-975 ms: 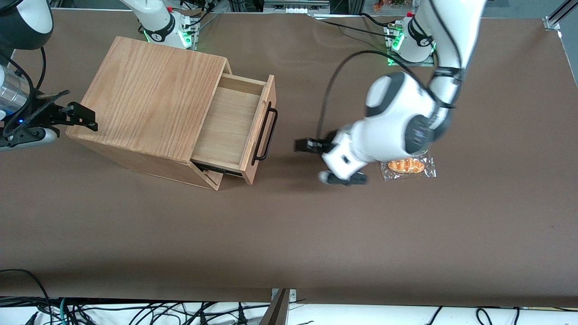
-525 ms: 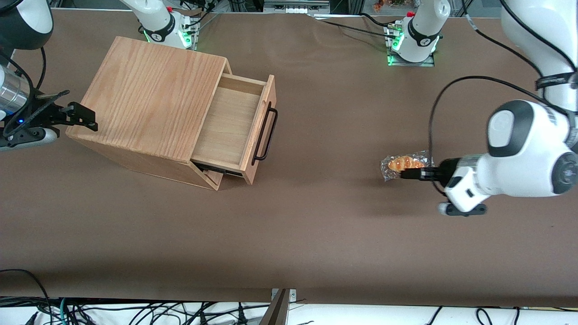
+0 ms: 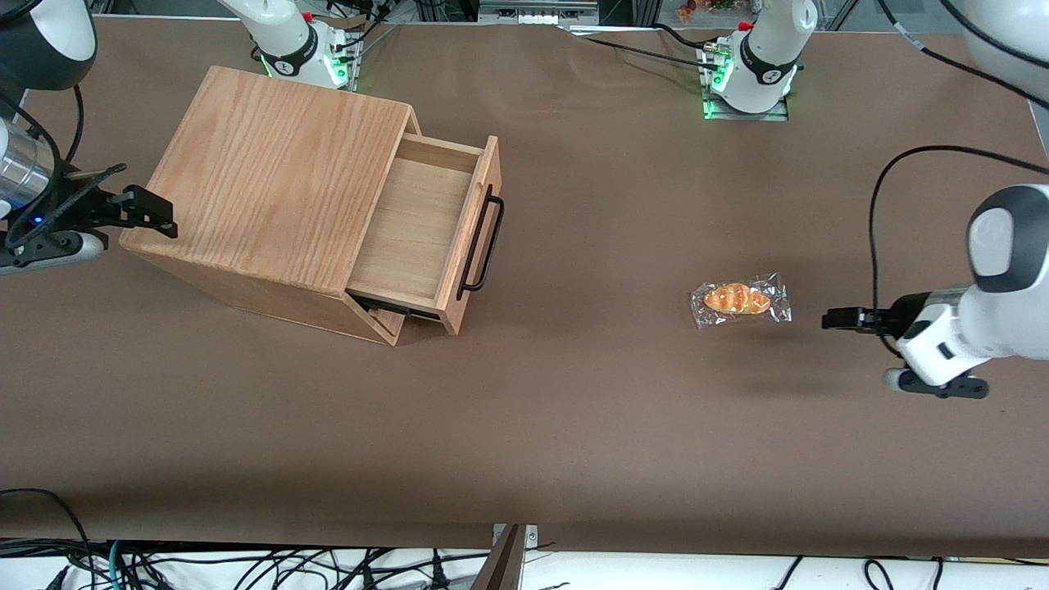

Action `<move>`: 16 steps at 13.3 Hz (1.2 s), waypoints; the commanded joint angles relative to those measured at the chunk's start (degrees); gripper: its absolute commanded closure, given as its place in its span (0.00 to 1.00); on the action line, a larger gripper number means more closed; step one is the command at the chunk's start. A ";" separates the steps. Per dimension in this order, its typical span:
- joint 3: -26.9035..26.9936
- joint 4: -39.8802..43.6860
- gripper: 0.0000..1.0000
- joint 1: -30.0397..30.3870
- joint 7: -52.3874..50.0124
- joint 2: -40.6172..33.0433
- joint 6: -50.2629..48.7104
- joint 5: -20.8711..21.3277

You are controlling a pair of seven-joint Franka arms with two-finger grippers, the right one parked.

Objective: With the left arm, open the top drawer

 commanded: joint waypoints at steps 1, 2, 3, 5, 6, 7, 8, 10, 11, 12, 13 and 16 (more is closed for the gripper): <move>3.86 -11.44 0.00 -3.51 1.17 -13.75 0.88 5.30; 4.40 -15.31 0.00 -4.40 1.17 -18.67 0.88 5.50; 4.40 -18.91 0.00 -4.67 1.08 -23.68 0.79 5.24; 4.49 -21.93 0.00 -7.30 0.82 -30.21 0.10 5.15; 4.41 -21.68 0.00 -8.10 0.82 -31.63 -1.39 4.54; 4.40 -21.24 0.00 -8.28 0.73 -32.77 -2.97 3.92; 4.49 -21.15 0.00 -8.28 0.73 -33.22 -3.59 2.96; 4.41 -20.97 0.00 -8.19 0.55 -32.96 -2.12 2.86; 4.40 -20.97 0.00 -8.19 0.64 -32.78 -0.63 2.95; 4.32 -20.97 0.00 -8.10 0.64 -32.61 -0.44 2.78; 4.14 -20.89 0.00 -8.10 0.73 -32.43 -0.44 2.86; 3.97 -20.88 0.00 -8.02 0.64 -32.34 -0.35 3.30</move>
